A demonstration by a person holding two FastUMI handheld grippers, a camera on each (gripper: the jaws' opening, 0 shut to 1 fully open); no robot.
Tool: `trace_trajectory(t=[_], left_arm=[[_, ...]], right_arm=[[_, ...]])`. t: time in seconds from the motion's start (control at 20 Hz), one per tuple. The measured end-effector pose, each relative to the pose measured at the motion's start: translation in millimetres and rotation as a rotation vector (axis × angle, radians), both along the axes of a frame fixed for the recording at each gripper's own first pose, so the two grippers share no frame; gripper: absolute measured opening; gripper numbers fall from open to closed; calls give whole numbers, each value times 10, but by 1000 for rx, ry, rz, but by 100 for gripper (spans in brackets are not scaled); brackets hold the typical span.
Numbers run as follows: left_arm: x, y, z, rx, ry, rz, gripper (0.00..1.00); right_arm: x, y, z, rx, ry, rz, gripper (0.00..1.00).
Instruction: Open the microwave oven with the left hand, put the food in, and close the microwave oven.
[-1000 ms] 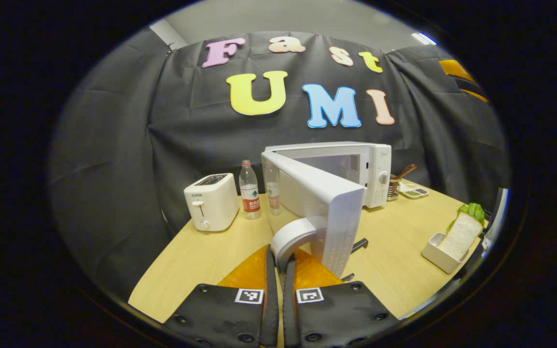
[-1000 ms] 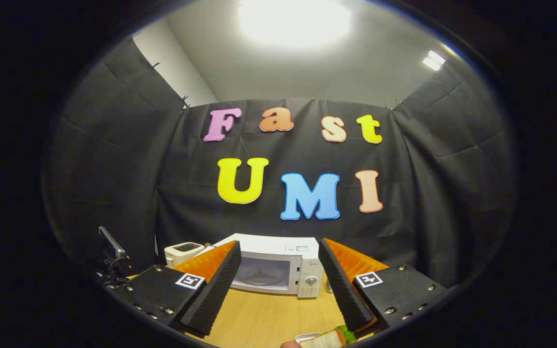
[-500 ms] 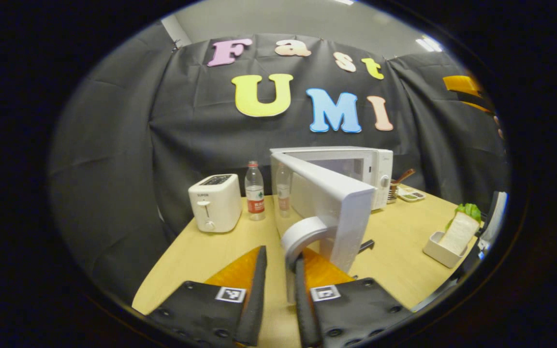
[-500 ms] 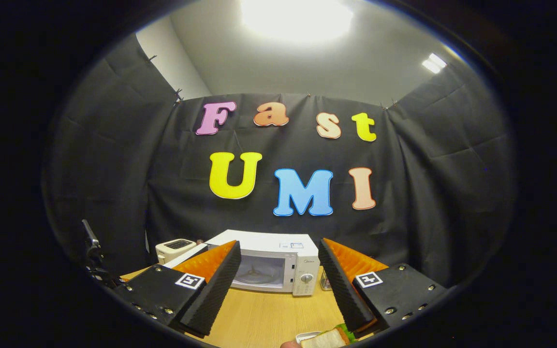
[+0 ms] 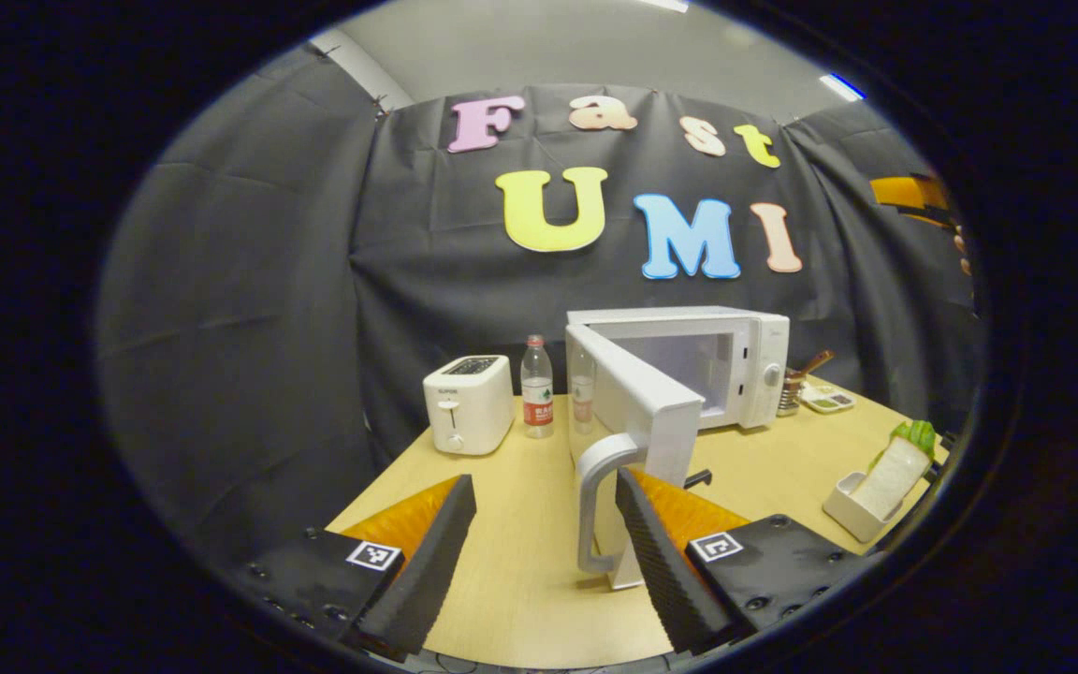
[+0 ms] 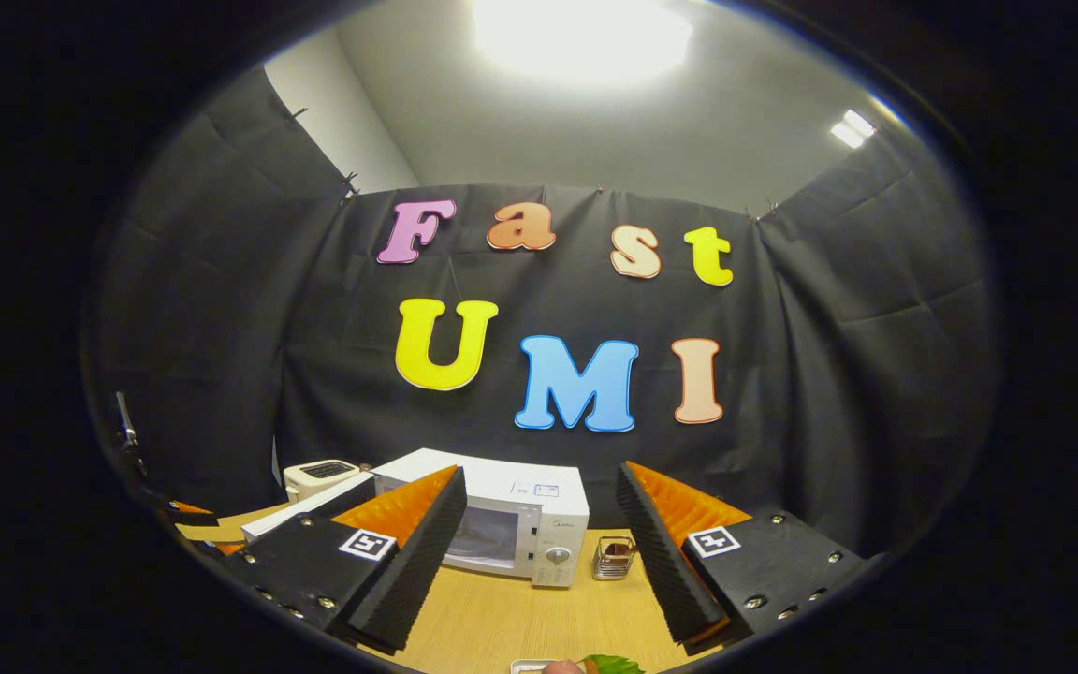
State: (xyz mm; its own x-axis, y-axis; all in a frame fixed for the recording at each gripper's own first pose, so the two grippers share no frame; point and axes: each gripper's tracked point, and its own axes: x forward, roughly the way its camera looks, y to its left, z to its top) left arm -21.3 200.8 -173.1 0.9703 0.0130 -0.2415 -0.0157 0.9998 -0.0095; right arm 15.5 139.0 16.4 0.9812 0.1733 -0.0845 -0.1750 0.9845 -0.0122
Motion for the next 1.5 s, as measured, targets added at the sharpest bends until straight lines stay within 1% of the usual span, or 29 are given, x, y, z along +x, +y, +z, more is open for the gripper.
trace_trajectory(t=[0.15, 0.2, 0.45, 0.55, 0.65, 0.75, 0.8, 0.95, 1.0, 1.05, 1.15, 1.2, 1.25, 1.3, 1.35, 1.4, 1.45, 1.5], left_arm=[[-179, -35, 437, -4, -65, 72, 100], [-193, -73, 572, -1, -88, 90, 92], [-326, -338, 1306, 18, -206, 154, 92], [-367, -484, 1525, 29, -243, 163, 92], [-415, -574, 1700, 51, -280, 180, 100], [-461, -690, 1790, 75, -299, 189, 100], [-470, -751, 1817, 78, -299, 191, 97], [-524, -920, 1781, 66, -289, 194, 97], [-538, -956, 1792, 60, -288, 198, 93], [-559, -969, 1808, 59, -289, 205, 93], [-581, -1002, 1822, 70, -288, 219, 100], [-594, -1012, 1832, 80, -286, 224, 97], [-613, -1026, 1859, 90, -285, 227, 100], [-626, -1040, 1878, 99, -287, 234, 100], [-647, -1064, 1908, 103, -293, 236, 97], [-666, -1080, 1942, 106, -299, 238, 100], [-676, -1099, 1955, 109, -301, 244, 97], [-671, -1113, 1951, 111, -300, 245, 100]], right_arm=[[63, -181, -192, -16, 59, 49, 98], [79, -231, -283, -21, 87, 69, 98], [81, -463, -853, 22, 276, 153, 98], [70, -544, -1096, 39, 351, 175, 98], [18, -632, -1381, 40, 438, 195, 98], [-60, -680, -1657, 44, 528, 221, 98], [-103, -675, -1788, 52, 575, 239, 98], [-272, -711, -2119, 86, 699, 278, 98], [-311, -726, -2209, 103, 735, 285, 98], [-378, -746, -2296, 118, 770, 289, 98], [-474, -766, -2481, 150, 839, 298, 98], [-520, -772, -2562, 170, 877, 304, 98], [-583, -764, -2634, 193, 914, 312, 98], [-631, -762, -2701, 217, 951, 314, 98], [-703, -751, -2766, 251, 989, 314, 98], [-757, -737, -2822, 283, 1029, 309, 98], [-822, -728, -2906, 310, 1067, 301, 98], [-866, -734, -2961, 334, 1099, 292, 98]])
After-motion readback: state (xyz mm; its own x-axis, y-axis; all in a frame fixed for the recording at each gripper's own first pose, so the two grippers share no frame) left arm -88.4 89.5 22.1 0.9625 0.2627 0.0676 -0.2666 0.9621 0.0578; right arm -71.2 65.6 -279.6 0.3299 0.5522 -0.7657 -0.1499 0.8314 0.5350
